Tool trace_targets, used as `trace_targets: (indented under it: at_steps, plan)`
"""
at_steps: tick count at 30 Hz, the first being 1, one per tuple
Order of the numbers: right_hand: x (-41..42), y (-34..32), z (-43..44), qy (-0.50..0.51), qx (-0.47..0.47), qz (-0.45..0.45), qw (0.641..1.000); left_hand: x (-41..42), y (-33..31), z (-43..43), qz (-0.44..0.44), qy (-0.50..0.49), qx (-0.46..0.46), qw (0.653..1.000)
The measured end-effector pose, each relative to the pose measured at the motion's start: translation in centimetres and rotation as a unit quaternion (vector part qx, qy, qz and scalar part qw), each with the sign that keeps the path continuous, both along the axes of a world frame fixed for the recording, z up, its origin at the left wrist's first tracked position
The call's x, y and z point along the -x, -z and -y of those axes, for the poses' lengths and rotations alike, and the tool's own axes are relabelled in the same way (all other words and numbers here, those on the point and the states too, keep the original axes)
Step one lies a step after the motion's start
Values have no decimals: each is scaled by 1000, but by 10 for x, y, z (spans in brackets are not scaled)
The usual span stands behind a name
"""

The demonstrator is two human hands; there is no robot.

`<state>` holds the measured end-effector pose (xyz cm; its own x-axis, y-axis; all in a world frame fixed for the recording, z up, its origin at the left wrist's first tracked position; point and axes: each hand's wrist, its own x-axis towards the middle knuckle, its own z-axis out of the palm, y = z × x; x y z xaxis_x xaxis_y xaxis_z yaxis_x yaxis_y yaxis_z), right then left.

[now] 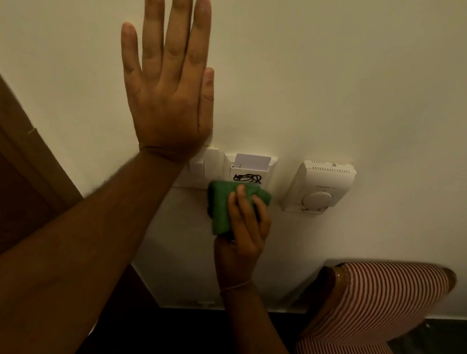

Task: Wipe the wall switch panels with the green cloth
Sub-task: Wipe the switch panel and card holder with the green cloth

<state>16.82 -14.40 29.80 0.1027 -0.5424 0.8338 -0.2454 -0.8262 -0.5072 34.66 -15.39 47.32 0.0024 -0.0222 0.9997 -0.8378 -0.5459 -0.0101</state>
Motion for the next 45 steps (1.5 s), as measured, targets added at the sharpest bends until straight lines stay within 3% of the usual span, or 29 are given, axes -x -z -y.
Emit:
trace_targets:
  at_steps: [4, 10, 17, 24, 31, 39, 45]
  plan:
    - [12, -5, 8, -18, 31, -23, 999, -2, 1, -2, 3, -10, 0, 1000]
    - [18, -7, 16, 30, -25, 52, 998, -3, 3, 1, 12, -14, 9, 1000]
    - [2, -13, 3, -46, 39, -42, 997, -4, 0, 0, 9, 3, -6, 1000]
    - [25, -14, 26, 32, 2, 71, 997, 1, -3, -2, 2, 1, -9, 1000]
    - [-6, -17, 0, -63, 35, -37, 997, 2, -3, -3, -4, 0, -5, 1000]
    - [24, -17, 21, 13, -8, 44, 999, 0, 1, 0, 10, -9, 0, 1000]
    - [-4, -24, 1, -61, 40, -59, 996, -3, 2, 2, 10, -7, 10, 1000]
